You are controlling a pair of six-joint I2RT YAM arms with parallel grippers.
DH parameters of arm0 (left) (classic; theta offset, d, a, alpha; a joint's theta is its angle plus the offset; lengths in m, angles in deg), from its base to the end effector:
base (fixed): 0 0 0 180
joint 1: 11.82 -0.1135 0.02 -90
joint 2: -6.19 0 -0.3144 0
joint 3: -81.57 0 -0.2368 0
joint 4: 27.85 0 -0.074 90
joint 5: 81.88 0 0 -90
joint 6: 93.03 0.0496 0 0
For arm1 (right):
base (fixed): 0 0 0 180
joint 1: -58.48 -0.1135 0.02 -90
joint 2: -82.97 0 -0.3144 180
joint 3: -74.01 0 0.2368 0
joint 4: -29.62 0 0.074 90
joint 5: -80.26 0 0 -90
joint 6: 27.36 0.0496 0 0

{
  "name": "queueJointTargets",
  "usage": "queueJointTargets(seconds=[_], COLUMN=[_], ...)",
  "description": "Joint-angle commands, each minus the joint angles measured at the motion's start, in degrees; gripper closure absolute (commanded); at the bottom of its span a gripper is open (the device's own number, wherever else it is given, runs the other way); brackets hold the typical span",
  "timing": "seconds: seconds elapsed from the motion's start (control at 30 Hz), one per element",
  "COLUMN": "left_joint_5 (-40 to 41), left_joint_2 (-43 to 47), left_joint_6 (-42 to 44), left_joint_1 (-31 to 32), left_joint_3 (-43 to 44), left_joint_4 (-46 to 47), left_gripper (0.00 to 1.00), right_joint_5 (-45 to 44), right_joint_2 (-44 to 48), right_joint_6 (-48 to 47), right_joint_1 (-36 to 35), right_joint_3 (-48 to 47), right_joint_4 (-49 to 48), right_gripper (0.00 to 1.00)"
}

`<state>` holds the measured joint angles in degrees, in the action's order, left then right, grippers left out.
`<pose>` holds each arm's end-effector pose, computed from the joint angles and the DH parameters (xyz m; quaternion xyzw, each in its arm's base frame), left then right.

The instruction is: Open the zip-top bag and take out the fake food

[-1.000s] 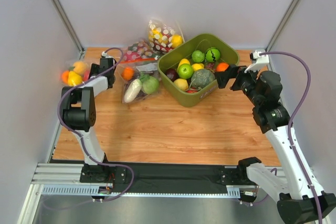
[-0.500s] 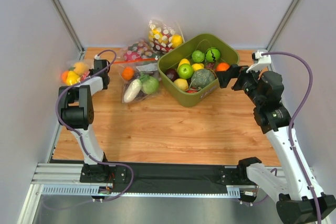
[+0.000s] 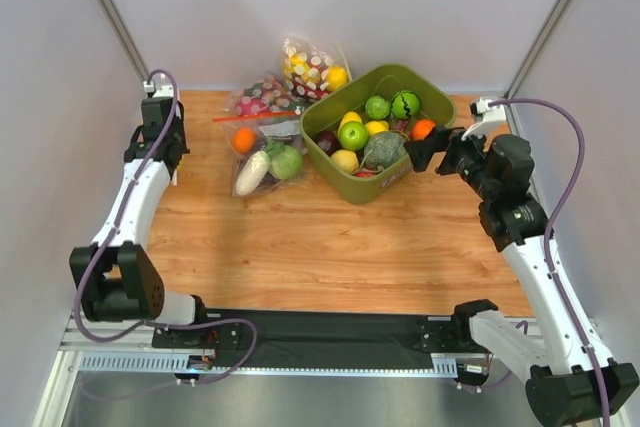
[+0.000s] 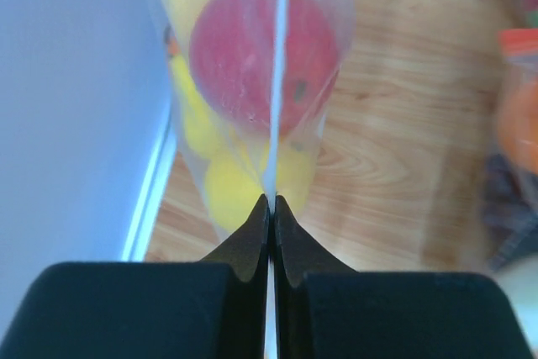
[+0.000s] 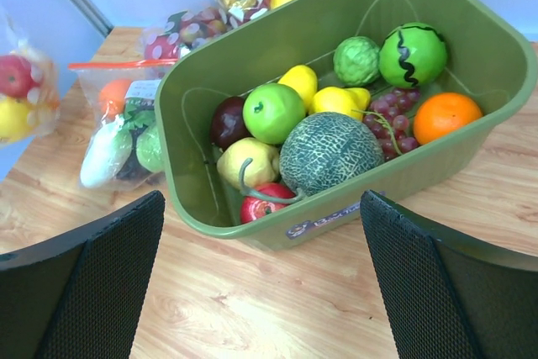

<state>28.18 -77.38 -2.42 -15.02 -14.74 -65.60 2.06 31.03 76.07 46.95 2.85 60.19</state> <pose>0.3157 0.0347 0.3528 -0.0968 0.8817 0.1706 0.4291 0.1645 0.0439 0.4149 -0.0524 0.7704 0.2139 0.5983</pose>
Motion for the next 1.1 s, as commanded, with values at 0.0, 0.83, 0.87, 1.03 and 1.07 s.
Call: queueJointTargets(seconds=[0.0,0.83,0.87,1.03,1.07], left_joint_5=[-10.5,-22.4,-21.6,-15.3,-14.3], left_joint_2=[7.0,36.9,36.7,34.6,34.2], left_joint_6=[-7.4,-33.8,-34.6,-38.3,-38.8], left_joint_1=[-0.1,21.7,23.1,31.8,33.1], left_joint_3=[-1.1,-12.3,-12.4,-13.0,-12.9], left_joint_4=[-3.6,-1.3,-0.5,3.4,3.6], left_gripper=[1.0,1.0,1.0,1.0,1.0], right_joint_5=[4.6,-7.0,-7.3,-7.9,-7.6], right_joint_2=[-0.7,-16.5,-17.0,-19.3,-20.3], right_joint_6=[-0.9,-9.1,-9.6,-12.5,-13.2], right_joint_1=[0.2,-36.5,-38.2,-41.4,-42.3], right_joint_3=[0.1,-10.7,-10.7,-10.1,-10.1], right_joint_4=[-2.6,-9.7,-11.3,-15.4,-15.4], right_gripper=[0.0,0.0,0.0,0.0,0.0])
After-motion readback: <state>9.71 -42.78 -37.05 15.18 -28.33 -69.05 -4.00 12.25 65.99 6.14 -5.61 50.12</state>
